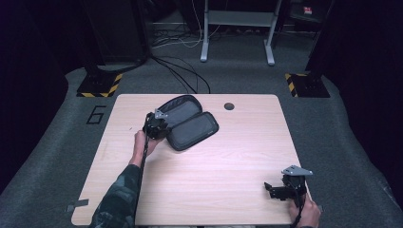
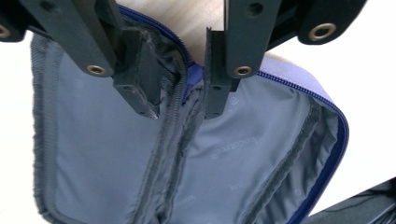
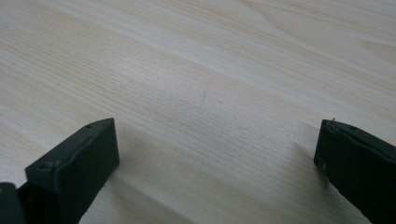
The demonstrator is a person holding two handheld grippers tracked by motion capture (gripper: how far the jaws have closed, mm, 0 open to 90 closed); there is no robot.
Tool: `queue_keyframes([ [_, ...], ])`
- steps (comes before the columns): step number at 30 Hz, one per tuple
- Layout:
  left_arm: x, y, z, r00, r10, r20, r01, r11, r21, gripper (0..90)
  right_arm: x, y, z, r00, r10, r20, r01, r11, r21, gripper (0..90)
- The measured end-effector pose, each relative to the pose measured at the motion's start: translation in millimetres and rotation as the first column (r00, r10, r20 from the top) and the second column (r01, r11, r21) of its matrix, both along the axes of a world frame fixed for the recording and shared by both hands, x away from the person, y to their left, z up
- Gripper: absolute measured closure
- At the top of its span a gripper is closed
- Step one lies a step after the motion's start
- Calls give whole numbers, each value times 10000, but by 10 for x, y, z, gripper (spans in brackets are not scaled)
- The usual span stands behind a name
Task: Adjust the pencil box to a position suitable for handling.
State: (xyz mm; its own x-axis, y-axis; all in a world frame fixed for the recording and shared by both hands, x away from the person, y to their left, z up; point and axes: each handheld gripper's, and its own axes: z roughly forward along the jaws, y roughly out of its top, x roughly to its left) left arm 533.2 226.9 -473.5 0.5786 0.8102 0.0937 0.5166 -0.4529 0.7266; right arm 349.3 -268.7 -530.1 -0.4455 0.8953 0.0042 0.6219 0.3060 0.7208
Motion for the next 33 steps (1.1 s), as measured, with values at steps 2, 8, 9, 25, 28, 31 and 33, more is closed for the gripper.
queue_keyframes([
  [2,17,-1,-15,10000,1,-84,-3,9999,-166,712,0,0,0,10000,3,1,-3,10000,-1,0],
  [8,21,8,-38,9999,61,-133,-66,9991,-424,783,0,0,0,10000,0,3,0,10000,-3,0],
  [9,15,5,-41,9999,30,-124,-35,9990,-455,803,0,0,0,10000,1,2,-1,10000,-3,0],
  [25,-135,-74,-45,9986,-342,-398,321,9982,-510,863,-1,0,0,10000,0,2,0,10000,-4,0],
  [28,-186,-94,-66,9986,-316,-435,295,9983,-496,864,0,0,0,10000,1,0,-1,10000,-7,0],
  [31,-216,-104,-62,9986,-280,-442,255,9980,-575,865,-1,0,0,10000,2,1,-2,10000,-4,0],
  [33,-237,-116,-41,9988,-235,-434,208,9979,-618,866,0,0,0,10000,2,5,-2,10000,-6,0],
])
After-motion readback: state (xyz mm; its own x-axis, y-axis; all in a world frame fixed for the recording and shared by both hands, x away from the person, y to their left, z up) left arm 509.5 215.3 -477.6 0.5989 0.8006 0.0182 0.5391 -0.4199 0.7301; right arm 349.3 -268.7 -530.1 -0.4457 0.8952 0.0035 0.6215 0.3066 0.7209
